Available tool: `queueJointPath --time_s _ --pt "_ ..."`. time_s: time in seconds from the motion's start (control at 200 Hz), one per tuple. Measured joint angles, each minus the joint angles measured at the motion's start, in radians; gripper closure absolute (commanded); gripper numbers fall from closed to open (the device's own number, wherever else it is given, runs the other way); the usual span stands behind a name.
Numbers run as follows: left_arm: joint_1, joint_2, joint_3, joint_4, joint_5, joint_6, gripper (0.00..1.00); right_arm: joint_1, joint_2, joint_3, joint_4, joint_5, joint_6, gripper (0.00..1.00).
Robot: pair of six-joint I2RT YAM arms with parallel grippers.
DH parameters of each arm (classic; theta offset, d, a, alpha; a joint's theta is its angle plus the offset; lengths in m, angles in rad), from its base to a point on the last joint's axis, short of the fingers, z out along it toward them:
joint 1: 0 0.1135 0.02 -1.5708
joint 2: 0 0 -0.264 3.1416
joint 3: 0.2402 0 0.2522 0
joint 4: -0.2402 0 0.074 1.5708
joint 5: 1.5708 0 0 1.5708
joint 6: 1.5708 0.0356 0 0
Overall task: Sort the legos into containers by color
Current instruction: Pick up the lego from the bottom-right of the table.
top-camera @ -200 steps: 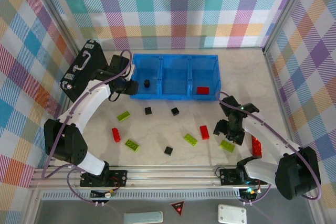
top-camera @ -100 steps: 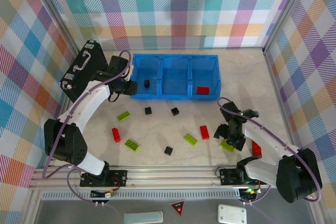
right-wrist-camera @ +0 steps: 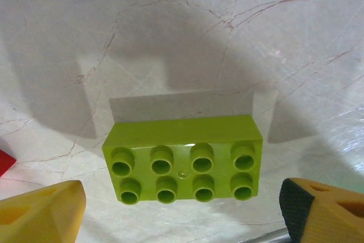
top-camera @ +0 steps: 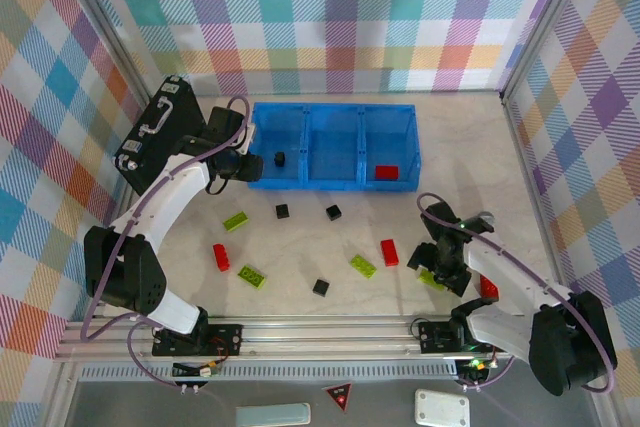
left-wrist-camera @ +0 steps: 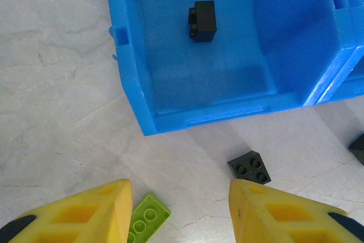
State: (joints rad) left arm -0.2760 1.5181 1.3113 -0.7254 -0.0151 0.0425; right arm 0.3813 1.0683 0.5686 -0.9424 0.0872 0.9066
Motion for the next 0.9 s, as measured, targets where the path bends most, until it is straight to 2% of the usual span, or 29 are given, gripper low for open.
queueJointPath --time_s 0.33,0.61,0.9 --pt "0.000 0.000 0.000 0.000 0.000 0.000 0.52 0.000 0.036 -0.005 0.047 0.000 0.001 0.16" --pt "0.000 0.000 0.000 0.000 0.000 0.000 0.52 0.000 0.107 -0.005 0.100 0.003 -0.008 0.26" --pt "0.000 0.000 0.000 0.000 -0.001 0.000 0.52 0.000 0.114 -0.005 0.114 0.003 -0.017 0.33"
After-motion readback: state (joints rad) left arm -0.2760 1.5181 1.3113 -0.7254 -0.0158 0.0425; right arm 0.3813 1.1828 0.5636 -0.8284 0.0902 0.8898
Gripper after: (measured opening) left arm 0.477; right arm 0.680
